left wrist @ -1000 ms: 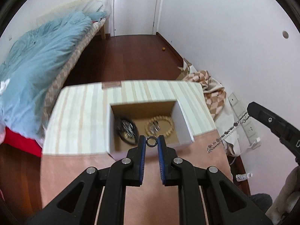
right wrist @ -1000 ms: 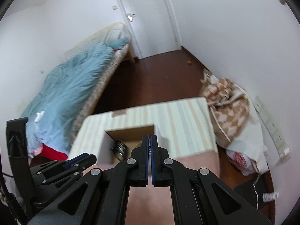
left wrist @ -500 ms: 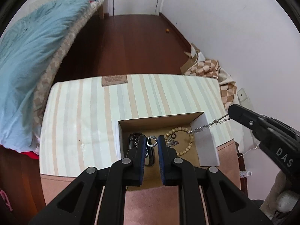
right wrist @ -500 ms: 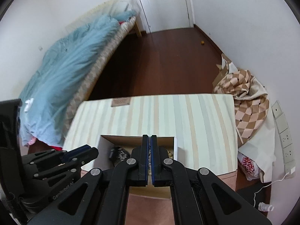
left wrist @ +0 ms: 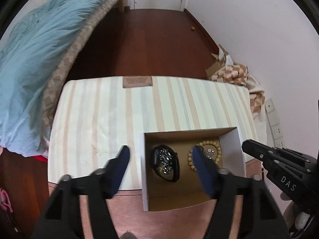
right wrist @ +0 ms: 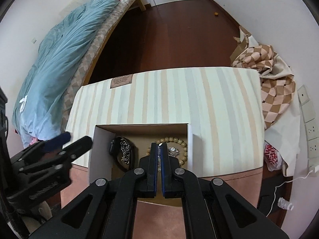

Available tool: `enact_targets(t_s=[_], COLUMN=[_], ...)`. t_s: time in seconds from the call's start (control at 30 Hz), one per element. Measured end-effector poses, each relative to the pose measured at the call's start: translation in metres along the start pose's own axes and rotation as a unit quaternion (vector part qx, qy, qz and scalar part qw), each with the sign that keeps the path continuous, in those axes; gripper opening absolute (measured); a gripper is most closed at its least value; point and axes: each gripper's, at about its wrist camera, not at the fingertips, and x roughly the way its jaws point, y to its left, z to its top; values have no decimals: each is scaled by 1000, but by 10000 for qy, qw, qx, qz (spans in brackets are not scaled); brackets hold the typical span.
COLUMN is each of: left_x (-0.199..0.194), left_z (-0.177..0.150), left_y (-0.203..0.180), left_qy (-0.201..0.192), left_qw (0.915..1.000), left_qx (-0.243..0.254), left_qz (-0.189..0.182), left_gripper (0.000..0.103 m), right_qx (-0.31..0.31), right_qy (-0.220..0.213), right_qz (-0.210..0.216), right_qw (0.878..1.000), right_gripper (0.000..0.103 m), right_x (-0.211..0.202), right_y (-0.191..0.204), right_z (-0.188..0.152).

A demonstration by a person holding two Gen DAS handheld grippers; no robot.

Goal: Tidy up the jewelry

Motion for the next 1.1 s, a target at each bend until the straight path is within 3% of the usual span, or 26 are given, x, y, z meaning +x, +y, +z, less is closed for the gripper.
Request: enact_targets(t_s=[0.03, 0.1, 0.13, 0.2, 0.27, 0.33, 0.37, 0.4, 0.73, 1.1], left_x=[-3, -8, -11, -18, -23, -28, -30, -31, -43, -131], left_z=[0, -2, -3, -8, -14, -23, -28, -31, -60, -95], left_y=[2, 5, 6, 9, 10, 10, 9, 8, 5, -13], left_qy=[-20, -34, -61, -135, -198, -272, -311, -341, -221, -838], left_qw=[10000, 9999, 9997, 9993, 9985, 9970, 9960, 9953, 9953, 9919], left_qx=[-32, -59, -84, -101, -97, -41, 9, 47, -27, -40], left_qz=[54, 159, 201, 329, 501, 720, 841, 910, 939, 951], left_gripper=[65, 67, 72, 85, 96, 101, 101, 101, 102, 102], right_qx=[16, 4, -14, -63, -182, -273, -286, -288, -280, -351], right_qy=[-17, -80, -114, -199, -282, -267, -246, -236, -336, -1037], right_qz=[1, -111, -169, -336, -676, -856, -916, -960, -1273, -1363], right_qw=[10000, 9999, 9998, 9992, 9971, 9956, 9951, 9947, 9909, 9846], right_gripper=[10, 35, 43, 69, 73, 86, 98, 102, 102, 102], right_x=[-3, -11, -15, -22, -28, -29, -28, -27, -43, -134], right_y=[-1, -2, -2, -2, 0, 2, 2, 2, 11, 32], right_z=[-1, -3, -5, -9, -18, -27, -31, -36, -67, -103])
